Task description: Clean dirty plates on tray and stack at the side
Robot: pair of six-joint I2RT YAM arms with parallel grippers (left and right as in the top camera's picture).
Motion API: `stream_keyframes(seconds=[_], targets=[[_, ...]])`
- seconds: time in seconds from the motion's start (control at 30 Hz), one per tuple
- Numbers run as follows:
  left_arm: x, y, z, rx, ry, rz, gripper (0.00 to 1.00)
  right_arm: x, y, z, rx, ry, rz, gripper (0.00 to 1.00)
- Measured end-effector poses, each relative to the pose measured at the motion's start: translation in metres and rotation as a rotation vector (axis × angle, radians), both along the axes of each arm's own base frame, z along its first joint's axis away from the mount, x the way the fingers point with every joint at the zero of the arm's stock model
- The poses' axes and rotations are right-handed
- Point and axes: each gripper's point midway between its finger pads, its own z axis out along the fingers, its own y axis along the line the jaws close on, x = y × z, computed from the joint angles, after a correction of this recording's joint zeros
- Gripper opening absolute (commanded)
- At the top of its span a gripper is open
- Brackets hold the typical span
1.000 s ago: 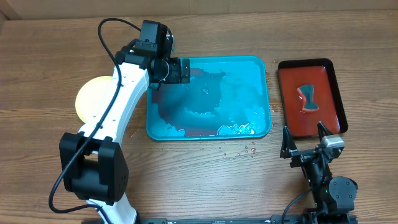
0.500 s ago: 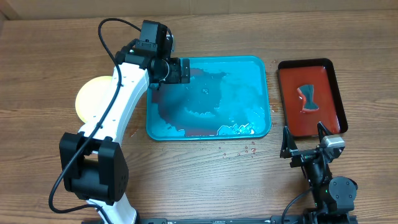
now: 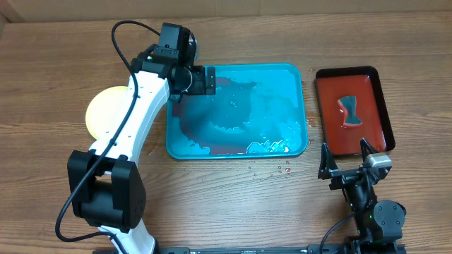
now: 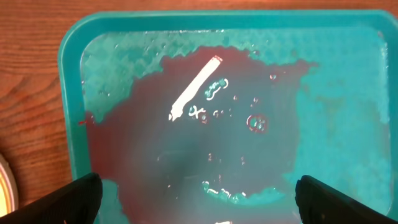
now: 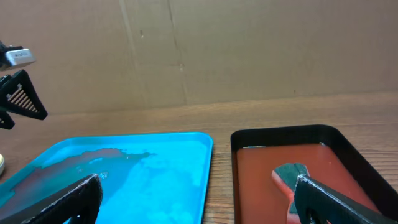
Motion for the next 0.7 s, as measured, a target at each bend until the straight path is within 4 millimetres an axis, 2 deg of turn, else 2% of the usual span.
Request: stream_keyframes(seconds=[0.1,0.2,0.33,0.4,0.53,0.7], targets=[[-0.003,0.007,-0.003,0.038,0.015,0.015,1.00,0.000,0.000,0.000,0.000,0.000,0.000,1.00],[0.005,0.013,0.003,0.069,-0.039,0.029,1.00,0.000,0.000,0.000,0.000,0.000,0.000,1.00],[0.021,0.013,0.029,0.055,-0.208,0.023,1.00,0.000,0.000,0.000,0.000,0.000,0.000,1.00],[0.022,0.014,0.046,0.037,-0.298,0.012,1.00,0.000,0.000,0.000,0.000,-0.001,-0.001,1.00],[0.002,0.024,0.067,0.017,-0.403,-0.030,1.00,0.000,0.000,0.000,0.000,0.000,0.000,1.00],[-0.034,0.044,0.061,0.025,-0.477,-0.085,1.00,0.000,0.000,0.000,0.000,0.000,0.000,1.00]])
